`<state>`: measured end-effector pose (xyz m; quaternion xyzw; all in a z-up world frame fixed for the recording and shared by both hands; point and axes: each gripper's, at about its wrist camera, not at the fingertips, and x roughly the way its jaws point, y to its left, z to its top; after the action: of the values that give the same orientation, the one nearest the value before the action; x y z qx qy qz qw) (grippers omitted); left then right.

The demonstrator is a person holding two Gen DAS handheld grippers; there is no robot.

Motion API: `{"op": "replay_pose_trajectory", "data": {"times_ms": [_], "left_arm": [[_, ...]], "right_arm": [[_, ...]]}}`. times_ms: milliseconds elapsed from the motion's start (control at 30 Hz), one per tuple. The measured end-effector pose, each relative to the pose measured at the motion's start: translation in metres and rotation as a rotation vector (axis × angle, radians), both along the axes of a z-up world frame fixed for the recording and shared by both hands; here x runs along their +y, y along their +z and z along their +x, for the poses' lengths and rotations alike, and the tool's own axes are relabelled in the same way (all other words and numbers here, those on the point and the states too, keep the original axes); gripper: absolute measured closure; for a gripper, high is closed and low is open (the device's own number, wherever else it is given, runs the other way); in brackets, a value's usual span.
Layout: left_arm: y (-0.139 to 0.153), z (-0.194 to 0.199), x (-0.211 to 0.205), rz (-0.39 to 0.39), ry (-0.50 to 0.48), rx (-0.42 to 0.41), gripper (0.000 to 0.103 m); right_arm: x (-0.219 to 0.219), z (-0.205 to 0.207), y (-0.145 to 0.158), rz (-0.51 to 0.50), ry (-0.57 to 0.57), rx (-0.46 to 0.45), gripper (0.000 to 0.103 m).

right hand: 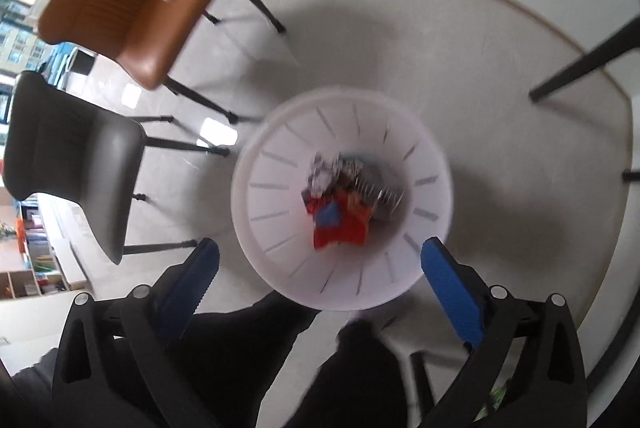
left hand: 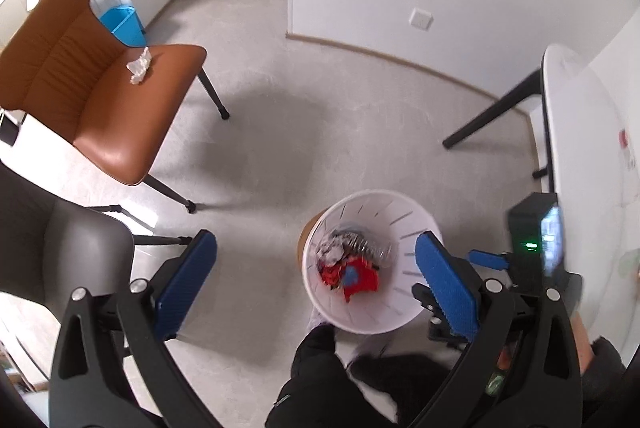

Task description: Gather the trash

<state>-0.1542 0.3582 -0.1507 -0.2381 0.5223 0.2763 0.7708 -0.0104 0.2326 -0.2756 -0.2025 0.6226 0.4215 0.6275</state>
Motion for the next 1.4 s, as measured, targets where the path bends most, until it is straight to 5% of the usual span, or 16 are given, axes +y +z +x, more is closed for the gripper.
{"op": "replay_pose_trajectory", "data": {"times_ms": [200,400,600,833,1400], "left_arm": [[0.078,0.006,-0.020,0.109,0.081,-0.136,0.008],[0.187,0.021,-0.057,0.307,0.092,-0.295,0.008],[0.288,0.027,-0.102,0.484,0.149,-0.398,0.008],[0.335,0.019,-0.137,0.538,0.220,-0.414,0.008],[0.316,0.012,-0.159,0.475,0.161,-0.372,0.008]], "right_arm": [[-0.034,0.032,0.130,0.172,-0.037,-0.186,0.003],[-0.108,0.047,0.306,0.409,-0.112,-0.468,0.003],[-0.168,0.055,0.404,0.566,-0.171,-0.594,0.002],[-0.196,0.055,0.429,0.629,-0.208,-0.640,0.002],[-0.203,0.048,0.411,0.560,-0.249,-0.636,0.002]]}}
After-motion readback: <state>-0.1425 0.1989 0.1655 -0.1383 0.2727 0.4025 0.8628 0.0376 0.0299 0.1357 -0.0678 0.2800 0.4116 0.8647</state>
